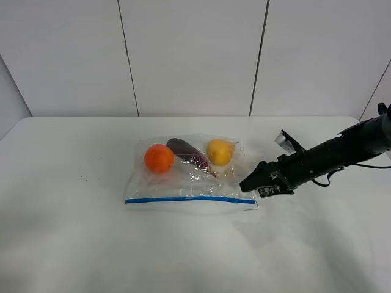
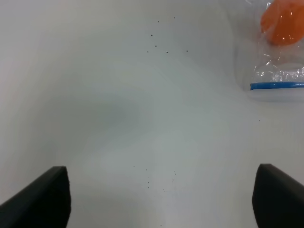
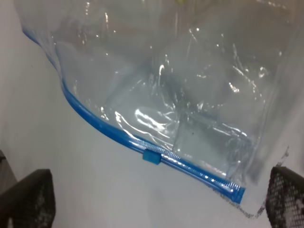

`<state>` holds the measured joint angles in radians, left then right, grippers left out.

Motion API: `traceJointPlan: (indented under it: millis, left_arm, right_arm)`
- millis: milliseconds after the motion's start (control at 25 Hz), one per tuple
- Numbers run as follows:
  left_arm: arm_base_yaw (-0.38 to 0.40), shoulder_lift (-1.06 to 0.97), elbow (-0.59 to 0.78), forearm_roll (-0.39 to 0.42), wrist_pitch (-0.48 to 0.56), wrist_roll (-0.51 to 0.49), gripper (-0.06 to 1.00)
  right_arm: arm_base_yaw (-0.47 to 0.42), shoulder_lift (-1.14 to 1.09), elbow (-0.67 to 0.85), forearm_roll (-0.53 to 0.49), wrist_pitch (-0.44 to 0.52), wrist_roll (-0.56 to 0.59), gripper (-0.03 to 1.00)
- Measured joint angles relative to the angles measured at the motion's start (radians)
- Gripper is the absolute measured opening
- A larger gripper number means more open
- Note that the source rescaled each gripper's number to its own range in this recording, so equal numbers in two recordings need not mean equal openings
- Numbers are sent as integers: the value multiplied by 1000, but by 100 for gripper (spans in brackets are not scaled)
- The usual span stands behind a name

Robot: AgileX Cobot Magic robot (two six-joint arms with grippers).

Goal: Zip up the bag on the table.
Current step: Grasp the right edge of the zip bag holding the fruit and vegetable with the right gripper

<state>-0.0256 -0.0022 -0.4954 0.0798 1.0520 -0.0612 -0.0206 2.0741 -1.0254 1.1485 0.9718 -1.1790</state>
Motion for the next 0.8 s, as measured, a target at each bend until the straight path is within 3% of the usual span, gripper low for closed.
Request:
traceJointPlan:
  millis: [560,800]
  left_arm:
    - [0,0,0,0,0,0,95]
    - [0,0,0,0,0,0,95]
  right_arm:
    - [0,94,-86,29,56,-15,100]
    - [0,154,-86,94,120,-61,98]
